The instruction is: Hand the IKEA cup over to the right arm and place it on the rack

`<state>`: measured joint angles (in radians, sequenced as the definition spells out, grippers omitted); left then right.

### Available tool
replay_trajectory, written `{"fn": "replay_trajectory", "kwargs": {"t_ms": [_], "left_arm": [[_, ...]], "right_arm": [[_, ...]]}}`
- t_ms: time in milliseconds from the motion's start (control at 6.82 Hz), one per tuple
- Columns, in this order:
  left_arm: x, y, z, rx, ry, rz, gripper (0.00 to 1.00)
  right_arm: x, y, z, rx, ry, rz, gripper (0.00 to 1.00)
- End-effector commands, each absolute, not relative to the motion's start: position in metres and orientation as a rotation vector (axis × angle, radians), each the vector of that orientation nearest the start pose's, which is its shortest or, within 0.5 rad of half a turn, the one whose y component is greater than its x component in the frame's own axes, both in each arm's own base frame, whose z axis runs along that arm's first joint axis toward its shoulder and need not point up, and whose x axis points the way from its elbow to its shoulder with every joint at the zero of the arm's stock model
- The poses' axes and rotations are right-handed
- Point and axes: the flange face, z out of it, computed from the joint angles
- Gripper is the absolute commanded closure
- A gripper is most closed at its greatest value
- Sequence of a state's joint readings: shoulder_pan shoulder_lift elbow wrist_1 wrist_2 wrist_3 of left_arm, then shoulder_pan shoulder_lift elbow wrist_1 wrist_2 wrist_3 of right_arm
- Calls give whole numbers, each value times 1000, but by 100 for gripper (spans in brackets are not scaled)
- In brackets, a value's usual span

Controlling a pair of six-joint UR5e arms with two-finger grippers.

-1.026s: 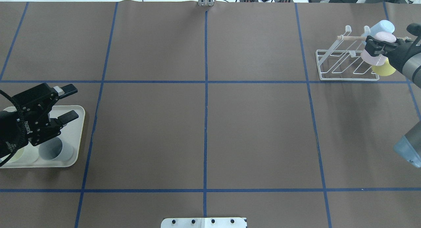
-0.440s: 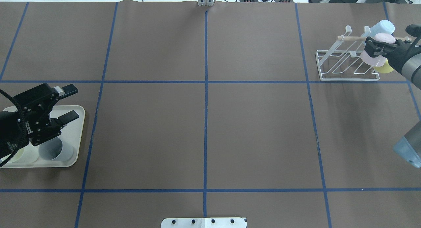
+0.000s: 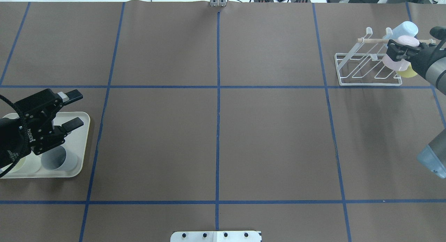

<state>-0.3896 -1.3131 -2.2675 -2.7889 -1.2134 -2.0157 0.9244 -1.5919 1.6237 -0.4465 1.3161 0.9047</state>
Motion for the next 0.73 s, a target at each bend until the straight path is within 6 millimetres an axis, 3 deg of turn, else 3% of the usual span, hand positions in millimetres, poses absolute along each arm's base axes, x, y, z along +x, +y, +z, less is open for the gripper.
{"fn": "replay_trajectory", "kwargs": {"t_ms": [0, 293, 586], "left_arm": [[243, -281, 300, 236, 1720, -920, 0], [242, -276, 304, 196, 1700, -862, 0], [198, -291, 322, 269, 1610, -742, 0]], "right_arm": [[-181, -503, 525, 987, -634, 352, 0], [-182, -502, 505, 1010, -666, 334, 0], [-172, -487, 472, 989, -769, 285, 0]]}}
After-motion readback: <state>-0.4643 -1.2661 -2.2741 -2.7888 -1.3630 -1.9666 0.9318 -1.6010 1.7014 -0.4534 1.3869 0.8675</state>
